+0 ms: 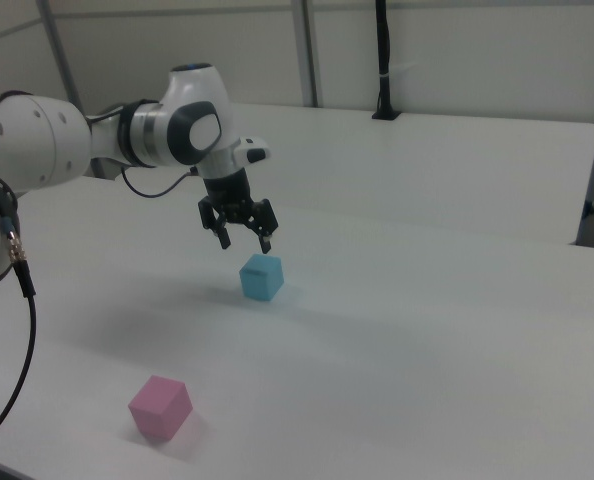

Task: Put blue cube on pink cube
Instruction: 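Lower the open gripper down over the light-blue cube, then close the gripper around the light-blue cube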

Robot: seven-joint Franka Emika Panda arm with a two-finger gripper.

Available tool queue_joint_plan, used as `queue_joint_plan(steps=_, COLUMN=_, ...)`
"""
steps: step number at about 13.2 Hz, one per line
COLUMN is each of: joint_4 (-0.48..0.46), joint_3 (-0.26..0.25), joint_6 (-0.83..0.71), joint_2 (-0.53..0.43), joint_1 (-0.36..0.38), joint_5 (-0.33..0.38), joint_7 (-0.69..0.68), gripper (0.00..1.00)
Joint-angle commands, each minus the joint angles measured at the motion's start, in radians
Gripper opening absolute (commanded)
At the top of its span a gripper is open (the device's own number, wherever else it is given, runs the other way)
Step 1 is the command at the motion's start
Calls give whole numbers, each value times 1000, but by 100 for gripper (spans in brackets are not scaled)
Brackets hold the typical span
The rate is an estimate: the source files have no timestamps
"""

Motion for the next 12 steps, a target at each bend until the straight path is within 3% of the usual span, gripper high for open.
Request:
queue_joint_plan(steps=1, joint_4=-22, joint_3=-4, joint_6=63, joint_2=27, joint_1=-11, joint_5=-20, joint_7=4, gripper=100)
queue_joint_plan(steps=11, joint_4=-25, joint_3=-4, joint_6=161, joint_2=101, joint_1=-25, joint_5=-17, joint_7=5, gripper=100)
queue_joint_plan(steps=12, joint_4=-27, joint_3=-3, joint_6=165, joint_2=105, joint_1=-25, joint_5=-14, joint_7=5, gripper=97)
